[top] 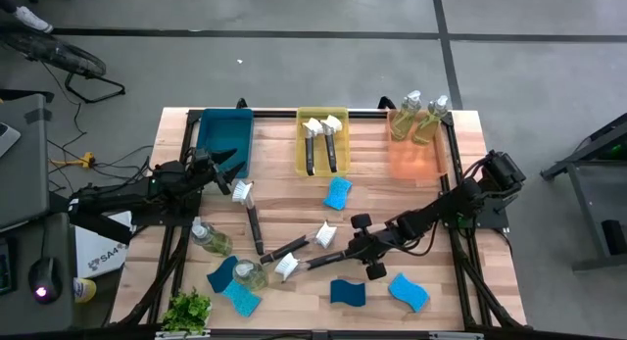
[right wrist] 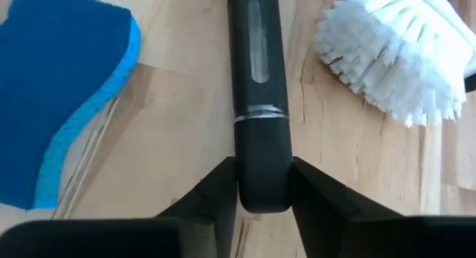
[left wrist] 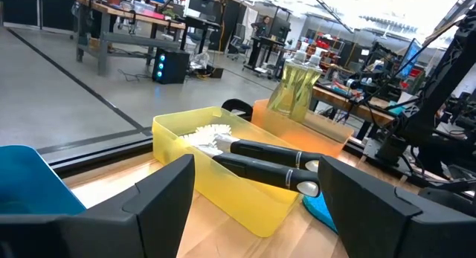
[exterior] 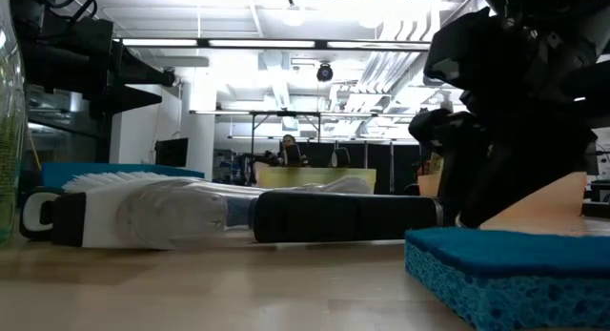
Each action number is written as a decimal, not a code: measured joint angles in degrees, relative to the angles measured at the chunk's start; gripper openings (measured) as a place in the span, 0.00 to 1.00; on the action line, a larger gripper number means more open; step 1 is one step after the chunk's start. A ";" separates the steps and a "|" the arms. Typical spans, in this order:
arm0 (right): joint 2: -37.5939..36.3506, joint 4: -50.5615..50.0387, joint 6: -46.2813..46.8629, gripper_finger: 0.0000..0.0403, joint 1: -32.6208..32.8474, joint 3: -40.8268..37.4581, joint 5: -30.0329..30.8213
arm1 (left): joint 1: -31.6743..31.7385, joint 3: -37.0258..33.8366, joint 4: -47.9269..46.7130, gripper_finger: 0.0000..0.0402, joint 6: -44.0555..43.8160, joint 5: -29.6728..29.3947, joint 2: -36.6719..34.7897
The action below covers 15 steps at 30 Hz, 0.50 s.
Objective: Pick & Place Kitchen Sink Supplies
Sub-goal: Put the black dishwashing brush into the yellow bin
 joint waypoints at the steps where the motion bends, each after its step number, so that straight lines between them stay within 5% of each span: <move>1: 0.00 0.02 0.01 0.24 -0.02 0.00 -0.51 | 0.01 0.00 0.02 0.70 0.01 0.00 0.01; 15: -0.54 -0.20 6.68 0.21 0.02 0.07 -3.34 | 0.00 -0.01 0.01 0.70 0.01 0.00 0.00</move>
